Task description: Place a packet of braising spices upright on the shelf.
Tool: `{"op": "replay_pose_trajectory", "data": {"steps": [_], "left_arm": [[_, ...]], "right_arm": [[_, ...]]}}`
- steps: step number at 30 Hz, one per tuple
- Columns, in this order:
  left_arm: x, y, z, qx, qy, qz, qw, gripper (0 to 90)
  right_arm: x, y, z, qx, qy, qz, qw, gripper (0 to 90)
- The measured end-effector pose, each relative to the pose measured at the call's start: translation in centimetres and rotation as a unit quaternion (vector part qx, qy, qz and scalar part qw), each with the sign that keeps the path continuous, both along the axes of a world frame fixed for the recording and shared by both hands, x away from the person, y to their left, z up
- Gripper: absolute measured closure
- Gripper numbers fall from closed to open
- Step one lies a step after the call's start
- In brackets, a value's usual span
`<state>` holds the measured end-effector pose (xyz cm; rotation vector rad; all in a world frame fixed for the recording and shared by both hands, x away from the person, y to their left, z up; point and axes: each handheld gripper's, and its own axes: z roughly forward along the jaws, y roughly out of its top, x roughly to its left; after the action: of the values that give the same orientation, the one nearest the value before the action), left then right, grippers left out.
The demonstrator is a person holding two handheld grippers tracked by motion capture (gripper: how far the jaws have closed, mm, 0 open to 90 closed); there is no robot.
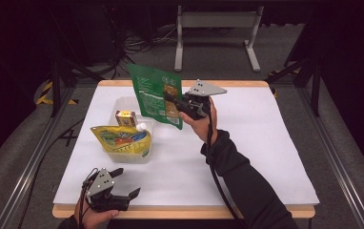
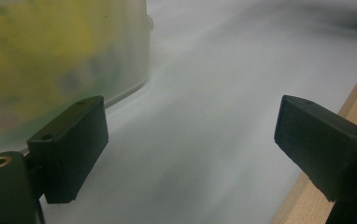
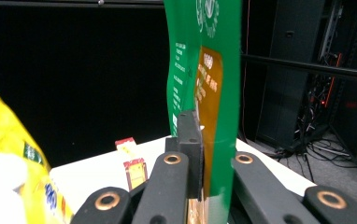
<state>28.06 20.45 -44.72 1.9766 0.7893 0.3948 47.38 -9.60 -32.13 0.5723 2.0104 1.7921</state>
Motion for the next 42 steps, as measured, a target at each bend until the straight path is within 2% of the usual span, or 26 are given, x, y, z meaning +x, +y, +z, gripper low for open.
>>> {"op": "replay_pose_trajectory", "data": {"steps": [8, 11, 16, 31, 36, 42], "left_arm": [[0.1, 0.3, -0.1, -0.002, 0.000, -0.004, 1.0000, 10.5], [0.1, 0.3, -0.1, -0.004, 0.001, -0.003, 1.0000, 10.5], [0.0, 0.3, -0.1, -0.007, 0.001, -0.006, 1.0000, 10.6], [-0.4, 0.4, -0.1, -0.005, 0.001, -0.010, 0.9999, 10.7], [-0.4, 0.4, -0.1, -0.004, -0.001, -0.013, 0.9999, 10.7], [-0.5, 0.4, -0.1, -0.005, -0.002, -0.015, 0.9999, 10.7]], "right_arm": [[1.6, 2.4, 0.1, 0.000, 0.009, -0.008, 0.9999, 89.0], [2.1, 3.7, 0.2, -0.008, 0.008, -0.003, 0.9999, 89.0], [2.7, 5.3, -0.1, -0.007, 0.015, 0.004, 0.9999, 89.0], [4.5, 9.3, -1.0, 0.013, 0.034, 0.020, 0.9991, 89.0], [5.0, 10.0, -1.9, 0.014, 0.046, 0.017, 0.9987, 88.9], [5.6, 9.8, -3.1, 0.023, 0.061, 0.012, 0.9978, 88.9]]}}
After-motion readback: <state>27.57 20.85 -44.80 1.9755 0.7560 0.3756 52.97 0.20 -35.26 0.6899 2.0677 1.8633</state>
